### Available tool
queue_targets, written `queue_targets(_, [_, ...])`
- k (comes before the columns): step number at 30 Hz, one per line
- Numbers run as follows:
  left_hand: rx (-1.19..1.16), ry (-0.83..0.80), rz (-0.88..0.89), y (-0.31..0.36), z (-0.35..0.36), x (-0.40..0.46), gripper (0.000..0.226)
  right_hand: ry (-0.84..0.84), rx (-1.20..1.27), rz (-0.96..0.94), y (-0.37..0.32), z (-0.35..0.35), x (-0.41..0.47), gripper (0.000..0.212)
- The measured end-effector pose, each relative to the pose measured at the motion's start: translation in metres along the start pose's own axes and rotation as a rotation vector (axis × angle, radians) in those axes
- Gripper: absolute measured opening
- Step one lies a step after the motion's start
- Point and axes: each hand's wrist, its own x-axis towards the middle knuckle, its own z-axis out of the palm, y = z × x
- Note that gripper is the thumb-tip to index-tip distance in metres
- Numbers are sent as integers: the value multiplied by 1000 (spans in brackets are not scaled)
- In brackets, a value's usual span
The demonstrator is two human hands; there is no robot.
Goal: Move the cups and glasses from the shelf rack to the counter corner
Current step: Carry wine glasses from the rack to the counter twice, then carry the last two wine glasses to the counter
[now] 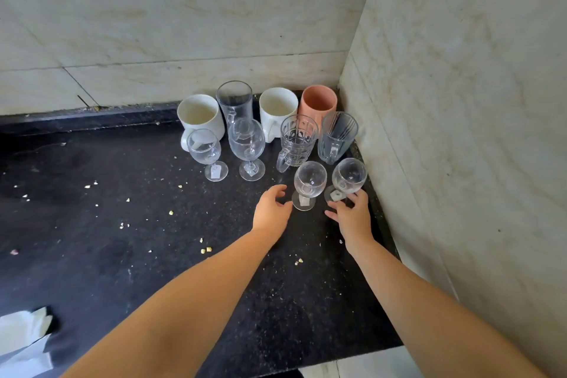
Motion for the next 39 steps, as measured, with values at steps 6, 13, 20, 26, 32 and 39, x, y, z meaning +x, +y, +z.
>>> queue_targets(6, [38,110,-29,-18,-35,-24,35,159,-143,106,6,8,-19,43])
queue_targets(13, [497,203,94,-60,-96,-79,32,-266,-970,-231,16,48,-89,21])
queue_targets(20, [575,387,-9,-137,-186,-177,32,-679,-1476,-823,33,130,-200,22])
queue_targets(26, [482,607,-177,-221,-262,-311,32,-924,-1427,-1108,73,203,-350,26])
queue_targets(32, [474,787,-364,-307,-309,-463,33,-1145,-1416,-1321,123,243,-497,28])
queue_targets(39, [335,999,-596,-399,-328,-616,33,-1436,-1407,-1531,197,264,-650,30])
